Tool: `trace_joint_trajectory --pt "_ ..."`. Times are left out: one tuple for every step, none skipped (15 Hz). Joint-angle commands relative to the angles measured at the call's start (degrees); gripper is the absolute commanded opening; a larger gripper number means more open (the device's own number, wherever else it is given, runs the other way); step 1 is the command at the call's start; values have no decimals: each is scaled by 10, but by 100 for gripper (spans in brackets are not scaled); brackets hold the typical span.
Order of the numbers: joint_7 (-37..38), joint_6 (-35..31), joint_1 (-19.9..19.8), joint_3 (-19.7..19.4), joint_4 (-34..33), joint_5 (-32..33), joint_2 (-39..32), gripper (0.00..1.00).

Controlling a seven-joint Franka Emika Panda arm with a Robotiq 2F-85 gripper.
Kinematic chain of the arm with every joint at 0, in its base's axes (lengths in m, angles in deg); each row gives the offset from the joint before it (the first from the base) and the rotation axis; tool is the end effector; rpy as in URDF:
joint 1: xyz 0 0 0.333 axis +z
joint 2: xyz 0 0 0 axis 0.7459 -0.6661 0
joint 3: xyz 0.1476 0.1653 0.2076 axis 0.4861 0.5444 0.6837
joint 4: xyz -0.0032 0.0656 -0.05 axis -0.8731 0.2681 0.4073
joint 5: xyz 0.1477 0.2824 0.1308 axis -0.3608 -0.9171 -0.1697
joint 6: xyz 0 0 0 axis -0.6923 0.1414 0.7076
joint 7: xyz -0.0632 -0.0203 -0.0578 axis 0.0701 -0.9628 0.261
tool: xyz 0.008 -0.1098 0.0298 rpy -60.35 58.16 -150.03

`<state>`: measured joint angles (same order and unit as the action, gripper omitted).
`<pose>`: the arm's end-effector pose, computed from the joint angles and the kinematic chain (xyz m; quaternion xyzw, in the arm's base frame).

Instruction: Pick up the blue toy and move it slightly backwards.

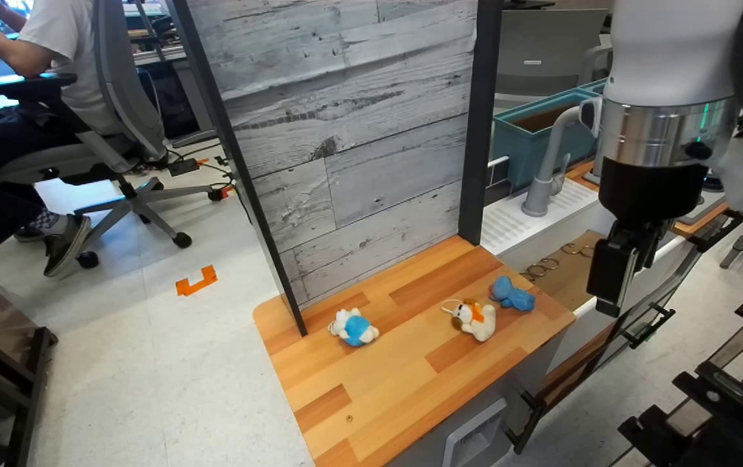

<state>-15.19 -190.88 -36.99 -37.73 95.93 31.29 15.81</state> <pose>0.4585 0.0626 0.1228 0.9886 0.1169 -0.0778 0.0544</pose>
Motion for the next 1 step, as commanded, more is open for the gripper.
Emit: trace_joint_trajectory --pt "4 2 -6 5 -1 6 0 100"
